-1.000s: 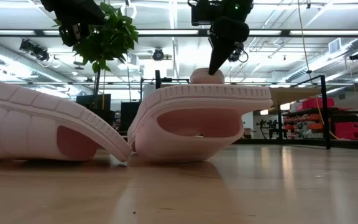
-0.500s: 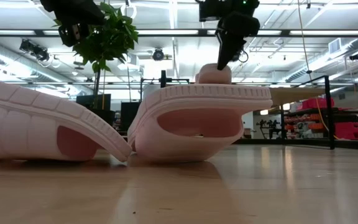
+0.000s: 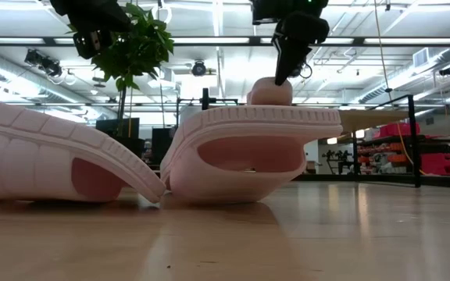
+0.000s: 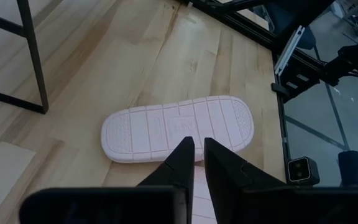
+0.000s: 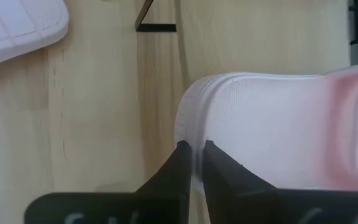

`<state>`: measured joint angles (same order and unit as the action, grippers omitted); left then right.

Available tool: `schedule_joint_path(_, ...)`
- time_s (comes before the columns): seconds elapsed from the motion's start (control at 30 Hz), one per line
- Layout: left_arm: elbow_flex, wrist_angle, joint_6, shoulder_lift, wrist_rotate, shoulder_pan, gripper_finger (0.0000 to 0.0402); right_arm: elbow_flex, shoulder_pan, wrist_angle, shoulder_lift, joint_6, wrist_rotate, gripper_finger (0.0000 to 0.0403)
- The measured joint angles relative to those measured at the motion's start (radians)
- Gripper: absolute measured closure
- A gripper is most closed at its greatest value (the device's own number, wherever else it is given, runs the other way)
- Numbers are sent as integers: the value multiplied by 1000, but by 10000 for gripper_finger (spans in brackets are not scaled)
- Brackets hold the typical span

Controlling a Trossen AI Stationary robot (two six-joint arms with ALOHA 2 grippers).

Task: Pick and place slides into the shelf
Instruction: Put the right pink slide on the shelf

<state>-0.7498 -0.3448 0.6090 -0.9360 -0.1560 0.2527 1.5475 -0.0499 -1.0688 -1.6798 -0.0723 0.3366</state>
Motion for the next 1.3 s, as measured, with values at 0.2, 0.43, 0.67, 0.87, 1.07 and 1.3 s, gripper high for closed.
schedule_joint_path(0.2,0,-1,0,0,0,0,359,0,-1,-3,0,0,-19,367)
schedule_joint_path(0.43,0,-1,1,0,0,0,358,0,-1,-3,0,1,-34,314)
schedule_joint_path(0.67,0,-1,1,0,0,0,358,0,-1,-2,0,2,-36,267)
schedule_joint_path(0.87,0,-14,8,0,0,0,357,53,32,-84,20,194,-61,254)
schedule_joint_path(1.07,0,-34,8,0,0,0,360,50,171,-90,62,325,-161,256)
schedule_joint_path(1.3,0,-35,-19,0,0,0,356,49,395,-90,66,351,-221,256)
